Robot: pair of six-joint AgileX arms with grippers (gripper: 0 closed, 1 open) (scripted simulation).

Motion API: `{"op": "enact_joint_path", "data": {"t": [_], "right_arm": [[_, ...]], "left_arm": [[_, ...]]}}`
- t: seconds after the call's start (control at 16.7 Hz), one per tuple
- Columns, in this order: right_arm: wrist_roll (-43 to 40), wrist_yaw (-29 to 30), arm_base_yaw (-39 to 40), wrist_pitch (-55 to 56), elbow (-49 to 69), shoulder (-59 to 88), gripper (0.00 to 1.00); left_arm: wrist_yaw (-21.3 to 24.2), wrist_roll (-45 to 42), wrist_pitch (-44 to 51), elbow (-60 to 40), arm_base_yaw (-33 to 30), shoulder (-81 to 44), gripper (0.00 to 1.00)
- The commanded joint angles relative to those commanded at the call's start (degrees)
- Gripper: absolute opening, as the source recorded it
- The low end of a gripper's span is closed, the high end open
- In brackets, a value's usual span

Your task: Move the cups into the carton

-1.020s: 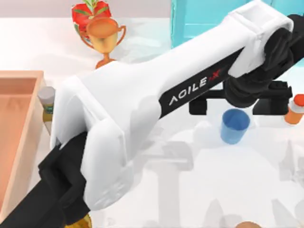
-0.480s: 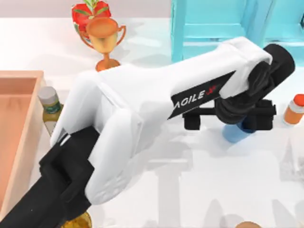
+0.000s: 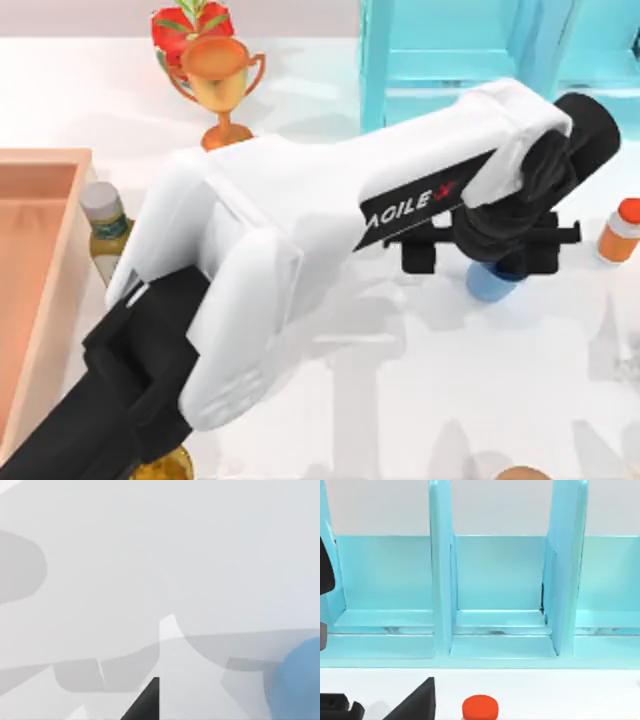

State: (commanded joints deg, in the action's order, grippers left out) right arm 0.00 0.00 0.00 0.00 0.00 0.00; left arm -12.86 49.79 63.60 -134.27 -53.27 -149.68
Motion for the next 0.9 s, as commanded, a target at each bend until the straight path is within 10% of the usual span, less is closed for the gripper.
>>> {"op": "enact_joint_path", "data": {"t": [0.42,0.9], "right_arm": [[0.0,0.0,0.0,0.0,0.0,0.0,1.00],[0.0,0.0,0.0,0.0,0.0,0.0,1.00]], "left_arm": [[0.0,0.0,0.0,0.0,0.0,0.0,0.02],[0.0,0.0,0.0,0.0,0.0,0.0,0.00]]}}
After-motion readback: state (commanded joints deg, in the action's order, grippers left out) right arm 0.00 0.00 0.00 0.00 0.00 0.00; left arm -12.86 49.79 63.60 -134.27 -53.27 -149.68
